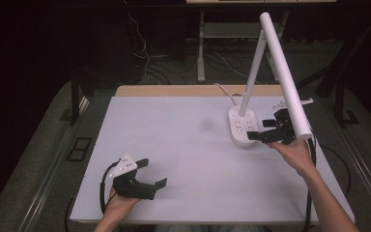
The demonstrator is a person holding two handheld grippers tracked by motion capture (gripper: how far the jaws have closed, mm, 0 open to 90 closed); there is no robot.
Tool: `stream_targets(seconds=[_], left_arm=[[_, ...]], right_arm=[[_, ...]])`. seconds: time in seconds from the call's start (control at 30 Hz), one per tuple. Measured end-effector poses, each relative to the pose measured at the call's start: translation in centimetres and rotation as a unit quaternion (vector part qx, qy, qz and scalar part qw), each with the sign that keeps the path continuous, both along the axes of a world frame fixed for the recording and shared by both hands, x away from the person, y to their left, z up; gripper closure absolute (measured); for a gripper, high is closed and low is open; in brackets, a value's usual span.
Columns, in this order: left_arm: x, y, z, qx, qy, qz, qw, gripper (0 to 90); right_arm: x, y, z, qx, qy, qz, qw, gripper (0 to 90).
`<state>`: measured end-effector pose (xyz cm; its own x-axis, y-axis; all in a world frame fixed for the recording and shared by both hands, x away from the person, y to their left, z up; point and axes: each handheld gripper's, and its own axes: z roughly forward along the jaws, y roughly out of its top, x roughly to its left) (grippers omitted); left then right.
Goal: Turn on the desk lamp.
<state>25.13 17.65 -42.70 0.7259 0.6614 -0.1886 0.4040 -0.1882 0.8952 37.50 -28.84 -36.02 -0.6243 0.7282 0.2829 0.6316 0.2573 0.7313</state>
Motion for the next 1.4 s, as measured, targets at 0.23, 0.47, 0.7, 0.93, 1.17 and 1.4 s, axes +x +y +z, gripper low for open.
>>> stream_targets(seconds=[0.23, 0.47, 0.7, 0.93, 1.17, 1.4], left_arm=[[0.0, 0.0, 0.0, -0.001, 0.002, 0.003, 1.0, 0.0], [0.0, -0.1, 0.0, 0.002, 0.004, 0.0, 1.0, 0.0], [-0.1, -0.2, -0.1, 0.004, 0.003, -0.003, 1.0, 0.0], [-0.1, -0.2, 0.0, 0.002, 0.003, -0.003, 1.0, 0.0], [-0.1, -0.2, 0.0, 0.003, 0.003, -0.004, 1.0, 0.0], [-0.1, -0.2, 0.0, 0.002, 0.002, -0.003, 1.0, 0.0]], right_arm=[[1.5, -0.2, -0.1, -0.002, 0.007, -0.005, 1.0, 1.3], [2.8, -0.3, -0.5, -0.006, 0.015, -0.008, 0.9998, 1.4], [4.0, -0.6, -0.6, 0.003, 0.016, -0.013, 0.9998, 1.3], [5.3, -1.1, -0.8, 0.001, 0.018, -0.021, 0.9996, 1.4], [6.6, -1.6, -1.6, 0.001, 0.03, -0.034, 0.999, 1.4], [7.8, -1.9, -2.6, 0.002, 0.032, -0.044, 0.9985, 1.4]])
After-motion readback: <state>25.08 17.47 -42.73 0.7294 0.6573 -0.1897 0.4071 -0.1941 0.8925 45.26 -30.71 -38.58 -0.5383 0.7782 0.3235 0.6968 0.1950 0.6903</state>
